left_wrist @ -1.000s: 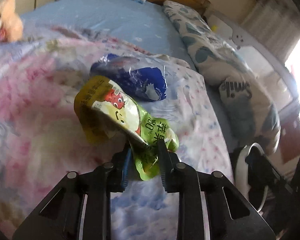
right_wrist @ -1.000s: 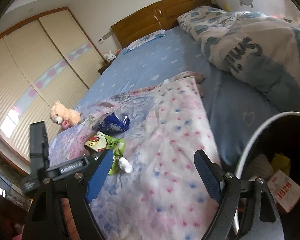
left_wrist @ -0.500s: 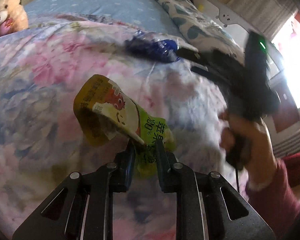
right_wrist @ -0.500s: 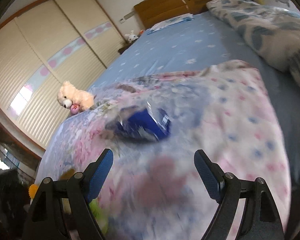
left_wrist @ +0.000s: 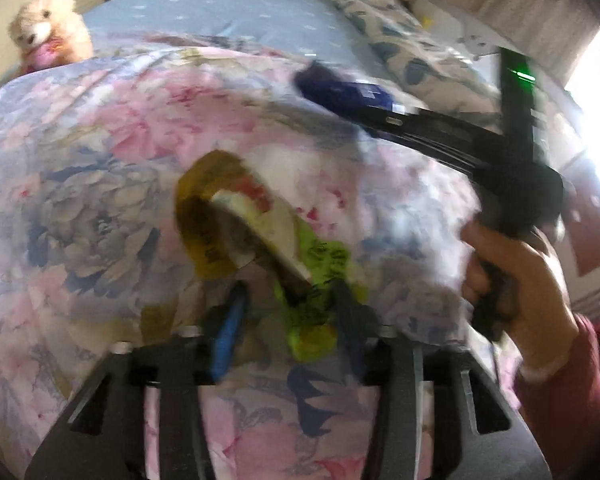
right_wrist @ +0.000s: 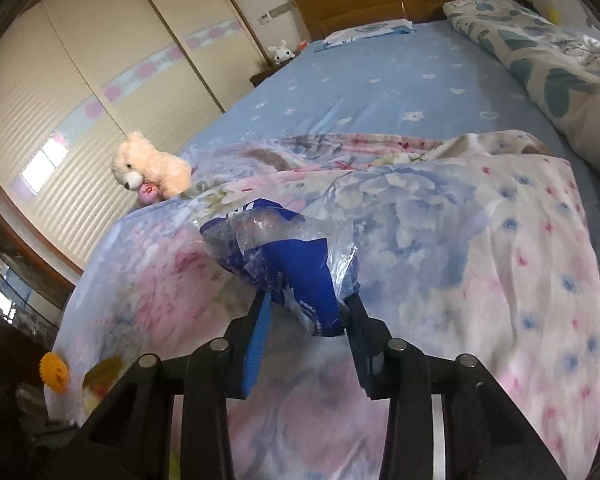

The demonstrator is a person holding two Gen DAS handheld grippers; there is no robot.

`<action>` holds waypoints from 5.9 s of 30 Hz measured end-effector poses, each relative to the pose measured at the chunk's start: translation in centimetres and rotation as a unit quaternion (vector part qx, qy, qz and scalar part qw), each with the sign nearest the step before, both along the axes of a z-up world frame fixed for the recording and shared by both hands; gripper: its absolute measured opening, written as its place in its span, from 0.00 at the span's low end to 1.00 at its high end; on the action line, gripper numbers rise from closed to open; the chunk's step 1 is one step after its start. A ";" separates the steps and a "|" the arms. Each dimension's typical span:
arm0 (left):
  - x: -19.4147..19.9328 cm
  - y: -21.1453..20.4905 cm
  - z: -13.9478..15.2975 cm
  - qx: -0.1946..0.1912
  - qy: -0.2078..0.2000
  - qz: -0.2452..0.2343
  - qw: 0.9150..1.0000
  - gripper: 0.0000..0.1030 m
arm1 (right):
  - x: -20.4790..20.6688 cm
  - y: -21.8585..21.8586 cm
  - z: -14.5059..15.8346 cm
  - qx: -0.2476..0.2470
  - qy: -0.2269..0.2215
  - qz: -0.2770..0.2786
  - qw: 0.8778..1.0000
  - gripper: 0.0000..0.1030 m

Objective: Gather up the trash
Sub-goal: 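Grasp the green-yellow drink pouch with the left tool while the right grasps the blue packet, then carry the drink pouch and blue packet over the bin with both tools, then hold the pouch and packet above the bin opening with both tools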

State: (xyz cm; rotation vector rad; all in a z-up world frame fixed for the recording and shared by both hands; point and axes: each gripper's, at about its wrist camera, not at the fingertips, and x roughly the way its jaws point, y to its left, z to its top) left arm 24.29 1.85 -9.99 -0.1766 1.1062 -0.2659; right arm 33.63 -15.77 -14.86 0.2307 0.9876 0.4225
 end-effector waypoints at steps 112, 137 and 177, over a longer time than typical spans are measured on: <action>-7.0 -28.6 5.1 0.006 -0.067 -0.271 0.960 0.18 | -25.8 -25.2 8.5 0.005 -0.080 -0.292 0.953 0.50; -5.7 -30.1 5.0 0.002 -0.060 -0.275 0.959 0.18 | -24.6 -26.2 8.6 0.000 -0.078 -0.292 0.953 0.50; -4.1 -32.3 4.8 0.002 -0.054 -0.272 0.961 0.18 | -24.0 -27.5 8.6 -0.006 -0.073 -0.299 0.951 0.50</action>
